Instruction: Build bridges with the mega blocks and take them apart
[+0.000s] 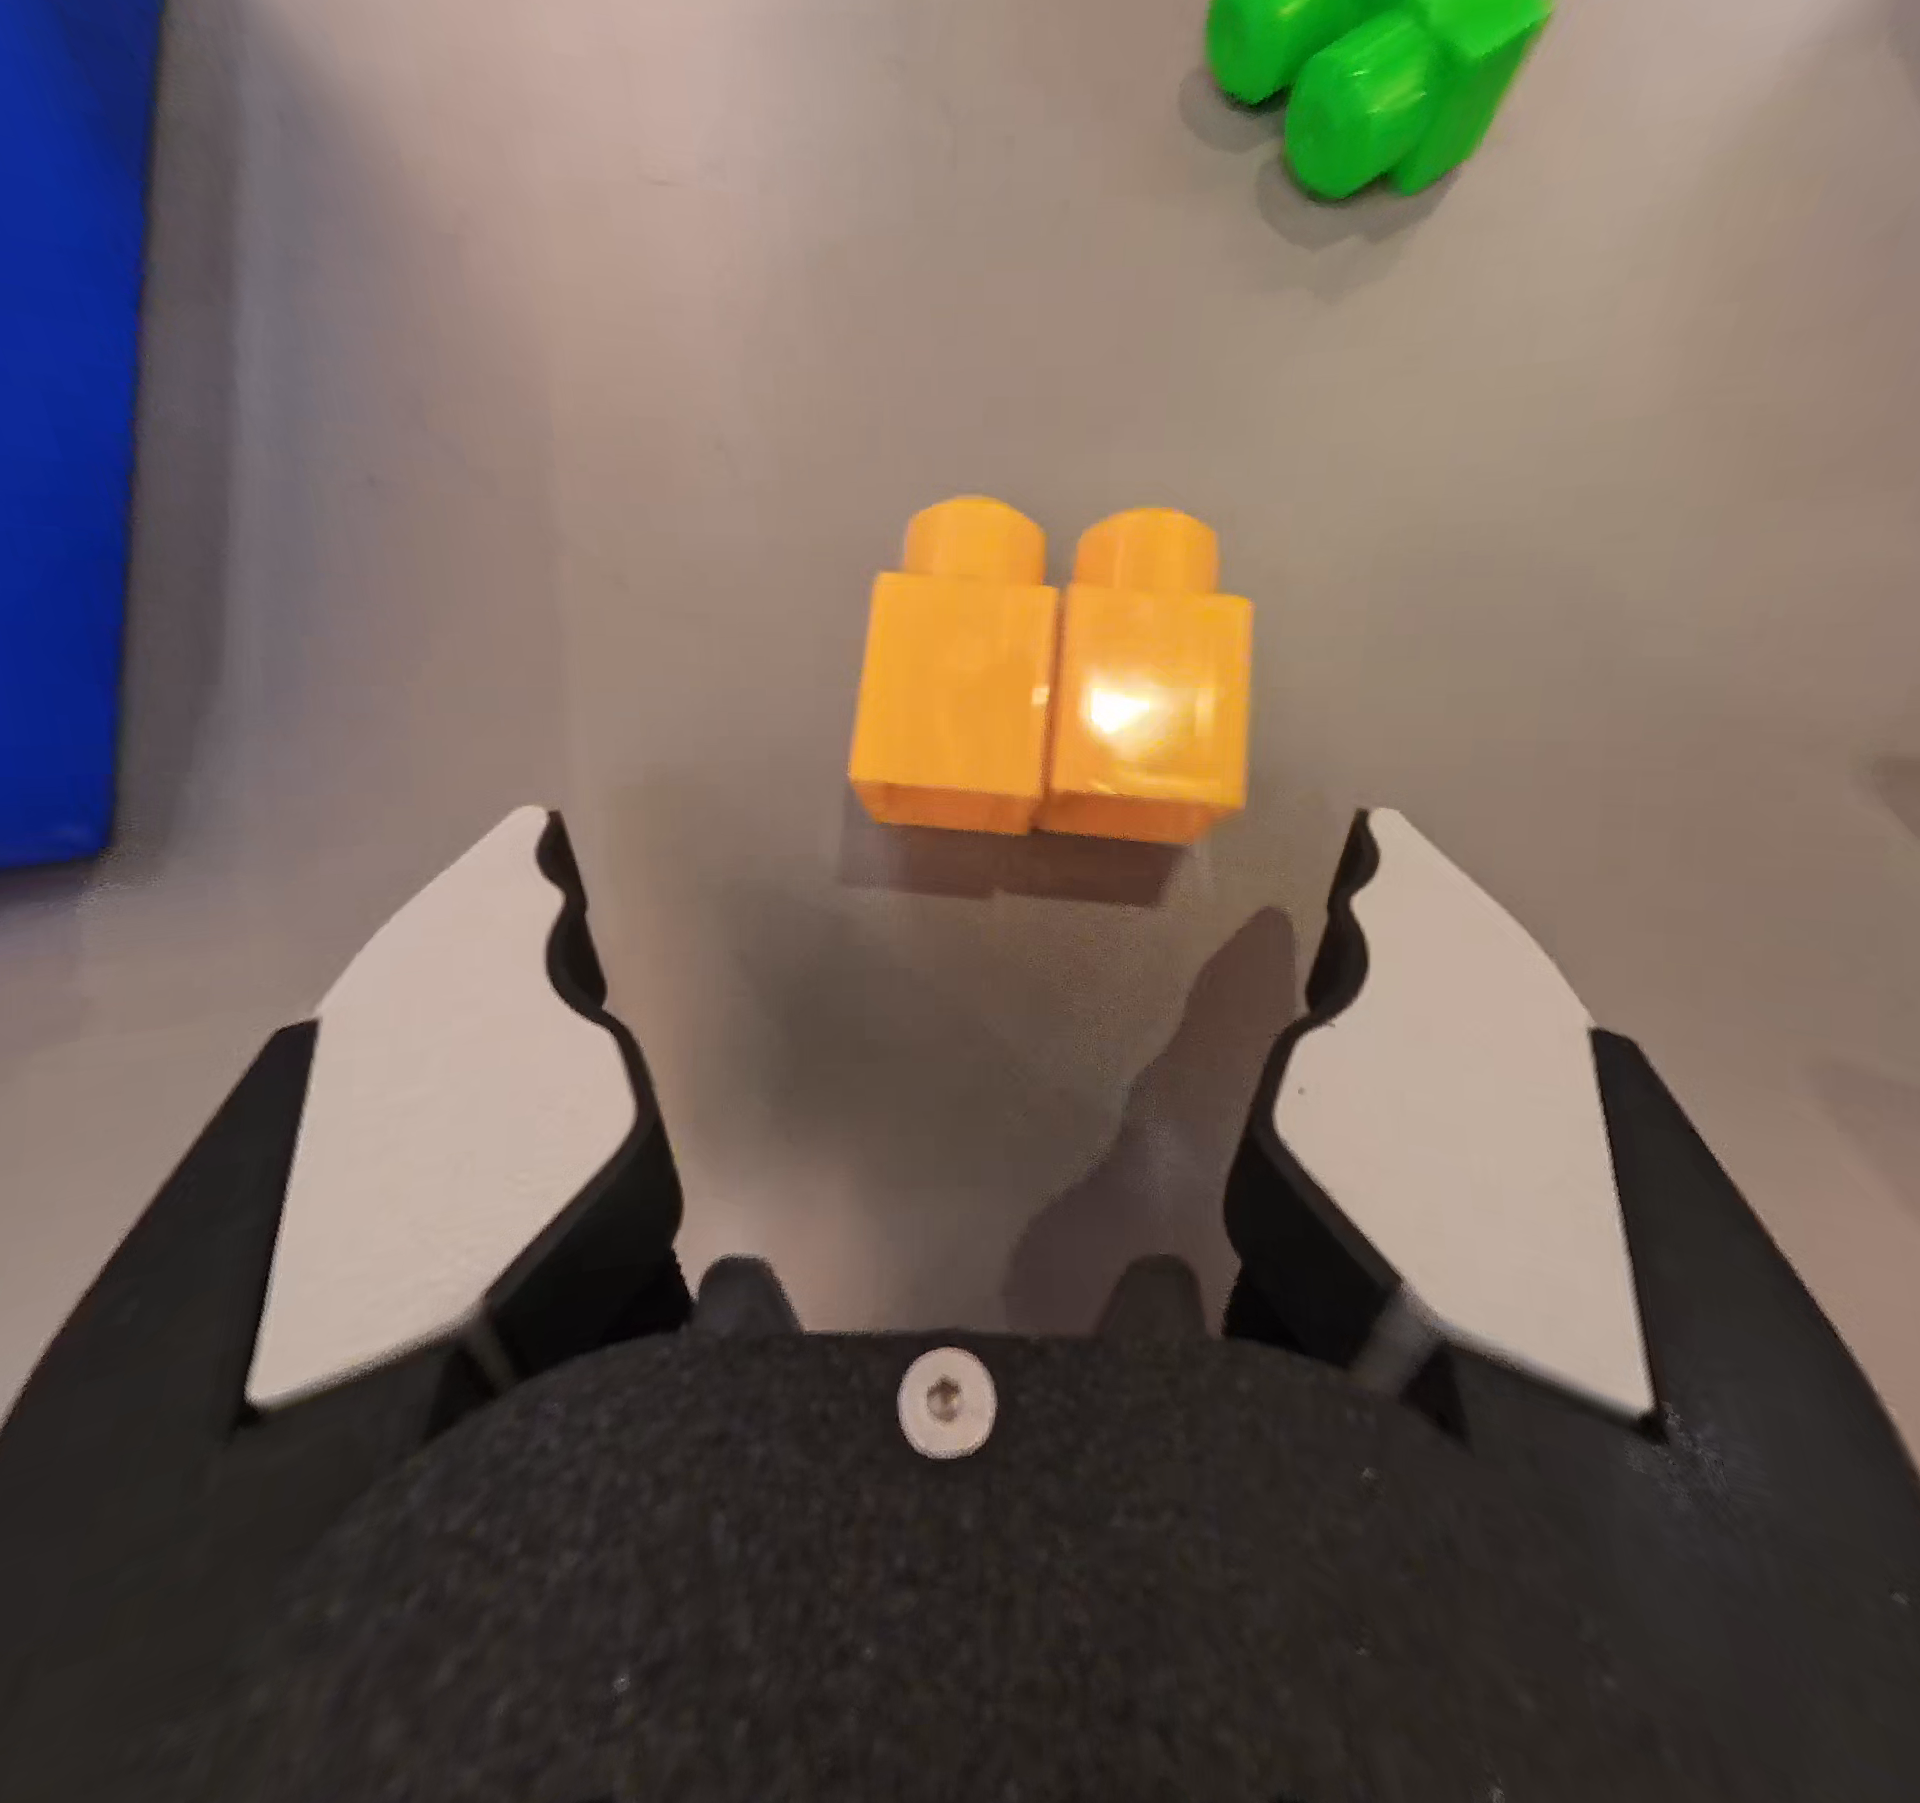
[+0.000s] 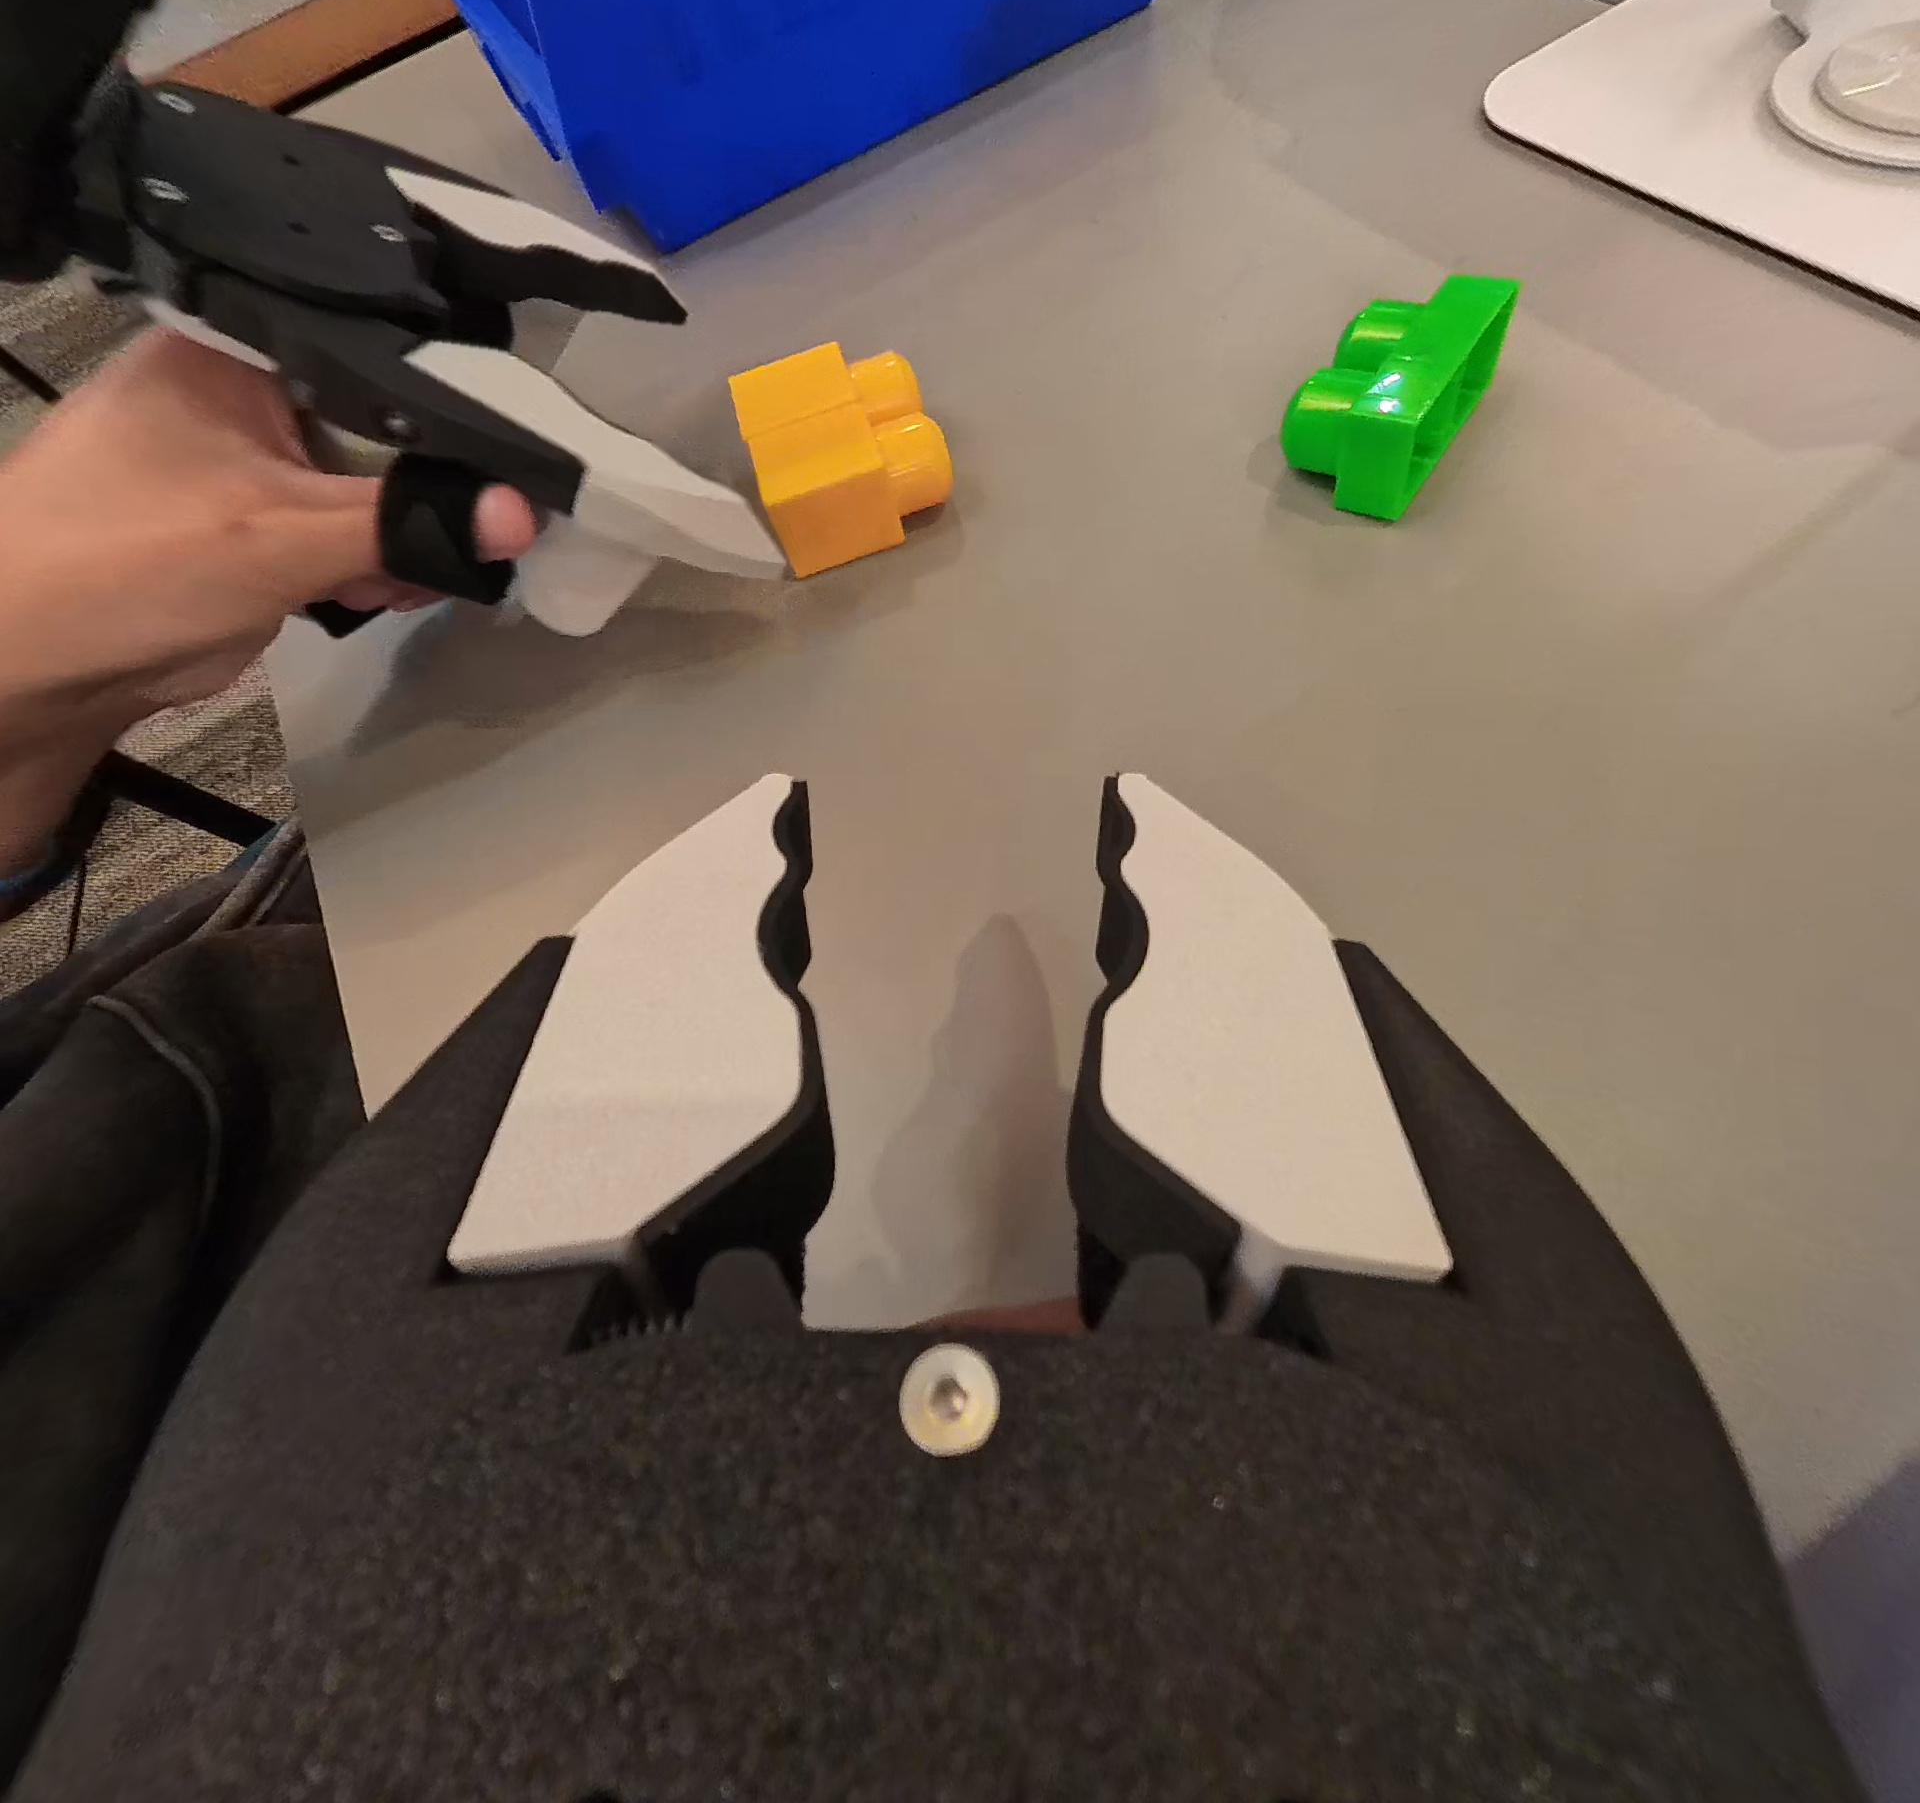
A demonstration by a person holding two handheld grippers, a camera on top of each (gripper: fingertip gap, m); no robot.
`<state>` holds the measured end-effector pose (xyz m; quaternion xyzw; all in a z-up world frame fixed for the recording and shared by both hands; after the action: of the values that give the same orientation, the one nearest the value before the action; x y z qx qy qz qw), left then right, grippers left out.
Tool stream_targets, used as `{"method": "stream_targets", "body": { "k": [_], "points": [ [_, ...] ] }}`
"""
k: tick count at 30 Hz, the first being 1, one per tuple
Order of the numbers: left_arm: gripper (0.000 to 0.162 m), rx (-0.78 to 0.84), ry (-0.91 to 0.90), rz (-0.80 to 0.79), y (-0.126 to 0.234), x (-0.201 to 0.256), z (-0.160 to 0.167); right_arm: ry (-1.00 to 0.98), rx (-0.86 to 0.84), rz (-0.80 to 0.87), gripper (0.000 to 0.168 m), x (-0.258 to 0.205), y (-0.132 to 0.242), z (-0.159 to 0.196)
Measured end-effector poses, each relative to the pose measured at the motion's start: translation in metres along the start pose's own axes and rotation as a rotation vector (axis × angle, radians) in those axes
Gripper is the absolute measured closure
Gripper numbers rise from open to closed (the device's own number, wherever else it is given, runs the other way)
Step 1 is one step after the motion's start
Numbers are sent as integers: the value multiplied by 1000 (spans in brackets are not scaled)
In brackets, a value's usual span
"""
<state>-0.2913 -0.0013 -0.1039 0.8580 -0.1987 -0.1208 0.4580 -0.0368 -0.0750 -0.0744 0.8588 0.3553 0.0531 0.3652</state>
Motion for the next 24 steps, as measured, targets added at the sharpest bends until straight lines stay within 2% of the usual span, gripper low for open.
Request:
{"method": "stream_targets", "body": {
  "k": [2,6,7,12,15,19,24],
  "points": [
    [32,33,-14,67,11,5,9,5,-7,1,115,-1,0,0],
    [44,103,-54,75,24,6,27,10,-3,4,115,-2,1,-1],
    [49,110,-57,66,25,5,25,9,-3,3,115,-2,1,-1],
    [50,93,-26,90,15,5,2,9,-8,11,116,-1,1,-1],
    [48,19,-41,66,1,11,-9,11,-5,11,116,-2,2,-1],
    [53,-40,-41,104,-14,20,-16,5,-5,6,116,0,3,0],
    [57,-85,-67,58,-24,24,-20,1,1,4,116,2,4,0]
  ]
}}
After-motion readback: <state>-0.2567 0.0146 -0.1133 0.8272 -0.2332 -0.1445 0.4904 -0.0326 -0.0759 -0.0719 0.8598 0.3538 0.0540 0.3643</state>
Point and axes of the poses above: each gripper's, where its closed fingertips meet, y back along the fingers, z out of its underside, x = y × z across the jaws, the point moved 10 cm from there along y, back along the fingers, and after that the axes turned 11 degrees about -x, right-handed, at the moved point
